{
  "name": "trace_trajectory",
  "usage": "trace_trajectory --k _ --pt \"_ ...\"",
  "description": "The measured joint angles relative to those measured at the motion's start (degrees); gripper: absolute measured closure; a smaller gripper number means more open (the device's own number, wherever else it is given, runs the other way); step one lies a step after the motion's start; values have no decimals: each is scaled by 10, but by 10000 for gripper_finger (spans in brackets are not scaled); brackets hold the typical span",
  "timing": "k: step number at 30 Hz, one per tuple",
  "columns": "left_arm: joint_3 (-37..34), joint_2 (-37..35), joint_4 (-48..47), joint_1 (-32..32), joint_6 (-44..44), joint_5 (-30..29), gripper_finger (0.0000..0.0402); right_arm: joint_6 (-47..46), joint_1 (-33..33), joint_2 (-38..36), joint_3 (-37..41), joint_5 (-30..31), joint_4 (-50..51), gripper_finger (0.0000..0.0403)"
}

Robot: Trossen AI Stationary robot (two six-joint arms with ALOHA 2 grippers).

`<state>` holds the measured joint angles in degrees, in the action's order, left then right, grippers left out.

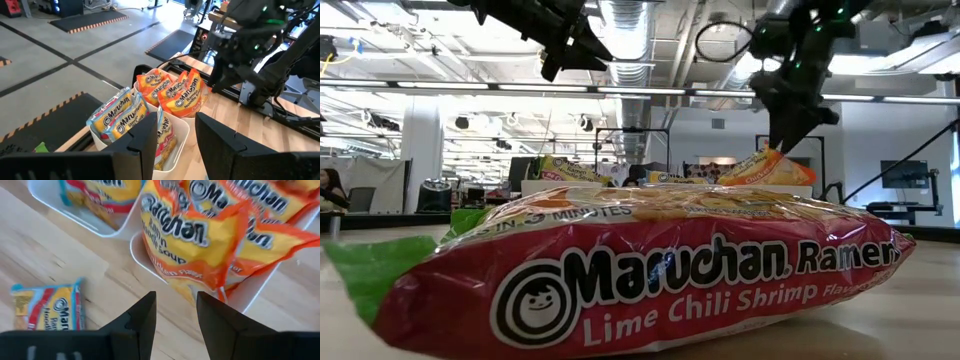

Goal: Sort Maruchan noodles
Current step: Put the orange noodle pack into the right white bin

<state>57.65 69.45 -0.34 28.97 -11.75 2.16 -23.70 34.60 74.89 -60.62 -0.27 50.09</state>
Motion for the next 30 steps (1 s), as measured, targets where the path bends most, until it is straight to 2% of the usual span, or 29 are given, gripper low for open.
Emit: trace_trajectory --k 16,25,30 --pt "0 0 -2 0 0 0 285 18 41 123 0 4 -15 257" --pt "0 0 -2 0 0 0 285 37 61 144 0 17 -35 259" --pt "0 0 -2 0 0 0 285 29 69 149 0 -6 -34 259"
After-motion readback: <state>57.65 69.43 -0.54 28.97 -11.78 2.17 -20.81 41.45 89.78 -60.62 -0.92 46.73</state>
